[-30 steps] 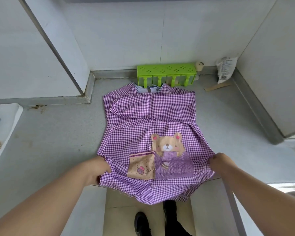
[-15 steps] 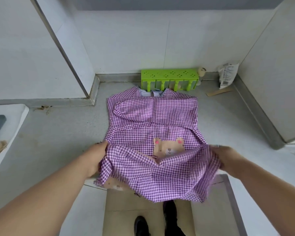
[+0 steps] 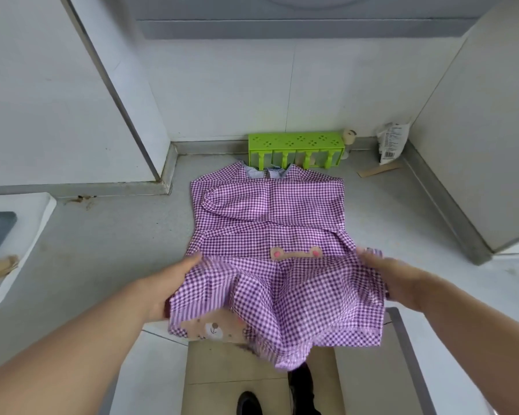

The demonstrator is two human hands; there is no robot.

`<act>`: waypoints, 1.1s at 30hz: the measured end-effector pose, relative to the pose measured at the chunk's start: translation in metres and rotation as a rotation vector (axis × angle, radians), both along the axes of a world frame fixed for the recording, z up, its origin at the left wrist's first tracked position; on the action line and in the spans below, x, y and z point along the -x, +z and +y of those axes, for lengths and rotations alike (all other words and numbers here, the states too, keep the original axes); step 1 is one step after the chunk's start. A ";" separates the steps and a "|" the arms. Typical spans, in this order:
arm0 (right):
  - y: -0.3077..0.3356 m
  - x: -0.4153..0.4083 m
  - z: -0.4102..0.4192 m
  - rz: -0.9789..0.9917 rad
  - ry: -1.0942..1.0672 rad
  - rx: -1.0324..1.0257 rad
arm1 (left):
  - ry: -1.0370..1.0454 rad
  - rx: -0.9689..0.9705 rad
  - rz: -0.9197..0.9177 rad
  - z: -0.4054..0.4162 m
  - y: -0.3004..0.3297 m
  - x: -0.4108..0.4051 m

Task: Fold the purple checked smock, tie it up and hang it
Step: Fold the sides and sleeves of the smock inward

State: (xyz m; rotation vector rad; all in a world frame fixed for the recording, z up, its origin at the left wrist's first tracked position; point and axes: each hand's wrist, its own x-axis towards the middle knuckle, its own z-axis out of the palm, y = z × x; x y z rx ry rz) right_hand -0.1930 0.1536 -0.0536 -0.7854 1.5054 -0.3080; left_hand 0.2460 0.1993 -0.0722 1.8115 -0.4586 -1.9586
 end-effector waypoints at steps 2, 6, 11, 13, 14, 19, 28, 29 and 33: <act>0.001 -0.006 0.014 0.167 0.168 -0.022 | -0.087 -0.022 -0.072 0.008 -0.001 0.003; 0.015 -0.016 0.011 0.014 -0.138 0.026 | 0.020 0.120 -0.071 0.001 0.024 0.013; 0.039 -0.027 0.013 -0.038 -0.105 -0.039 | 0.003 0.121 -0.051 -0.003 0.031 0.015; 0.034 -0.030 0.021 0.010 -0.108 -0.061 | 0.045 0.105 0.080 0.001 0.029 0.016; 0.032 -0.033 0.023 -0.027 -0.195 -0.044 | 0.069 0.125 0.125 0.001 0.029 0.017; 0.034 -0.056 0.026 0.012 -0.170 0.016 | 0.006 0.242 0.190 -0.006 0.027 0.029; 0.029 -0.042 0.010 -0.120 -0.489 0.258 | 0.027 0.422 -0.185 -0.027 0.022 0.043; 0.026 -0.042 0.006 -0.139 -0.443 0.266 | 0.025 0.452 -0.252 -0.030 0.026 0.045; 0.028 -0.042 0.003 -0.318 -0.506 0.203 | 0.044 0.504 -0.347 -0.042 0.039 0.047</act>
